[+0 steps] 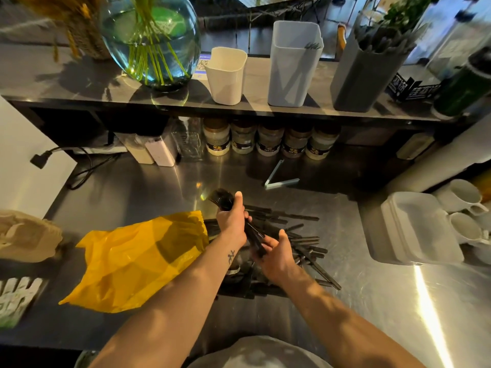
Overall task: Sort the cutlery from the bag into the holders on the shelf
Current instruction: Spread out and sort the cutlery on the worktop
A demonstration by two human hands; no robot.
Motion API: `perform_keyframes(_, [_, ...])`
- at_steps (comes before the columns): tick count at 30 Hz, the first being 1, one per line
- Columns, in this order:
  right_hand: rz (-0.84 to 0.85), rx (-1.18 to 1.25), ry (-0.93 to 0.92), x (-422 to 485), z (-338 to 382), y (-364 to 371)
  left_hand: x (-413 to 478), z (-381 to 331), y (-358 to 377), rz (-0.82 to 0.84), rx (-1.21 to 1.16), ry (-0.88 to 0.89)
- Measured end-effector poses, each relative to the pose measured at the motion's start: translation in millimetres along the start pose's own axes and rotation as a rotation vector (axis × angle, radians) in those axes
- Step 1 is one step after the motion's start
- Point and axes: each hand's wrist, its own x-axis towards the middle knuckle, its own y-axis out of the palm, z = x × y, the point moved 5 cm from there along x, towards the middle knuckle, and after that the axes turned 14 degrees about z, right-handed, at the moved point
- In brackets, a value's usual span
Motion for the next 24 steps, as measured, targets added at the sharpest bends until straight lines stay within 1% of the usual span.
perform_keyframes(2, [0.024,0.130,-0.044,2,3,7,-2,8,7,0.019,0.004,-0.018])
perform_keyframes(3, [0.023,0.153,-0.055,2,6,12,-4,14,10,0.023,0.008,-0.036])
perform_keyframes(6, [-0.038,0.168,-0.112,1,13,18,-10,28,13,0.019,0.017,-0.077])
perform_keyframes(8, [-0.055,0.196,-0.118,0,15,16,-12,31,14,0.019,-0.007,-0.102])
perform_keyframes(12, [-0.064,0.183,-0.070,-1,13,21,-19,28,16,0.018,-0.003,-0.120])
perform_keyframes(15, [-0.034,0.082,-0.044,0,7,26,-25,24,22,0.095,0.093,-0.096])
perform_keyframes(18, [-0.001,-0.143,-0.002,-10,6,33,-34,19,23,0.125,0.267,-0.123])
perform_keyframes(20, [-0.012,-0.329,-0.009,-18,12,32,-38,14,19,0.145,0.365,-0.164])
perform_keyframes(22, [-0.008,-0.470,-0.108,-24,35,35,-41,-1,24,0.250,0.457,-0.166])
perform_keyframes(24, [-0.004,-0.489,-0.240,-29,63,40,-40,-12,30,0.356,0.585,-0.149])
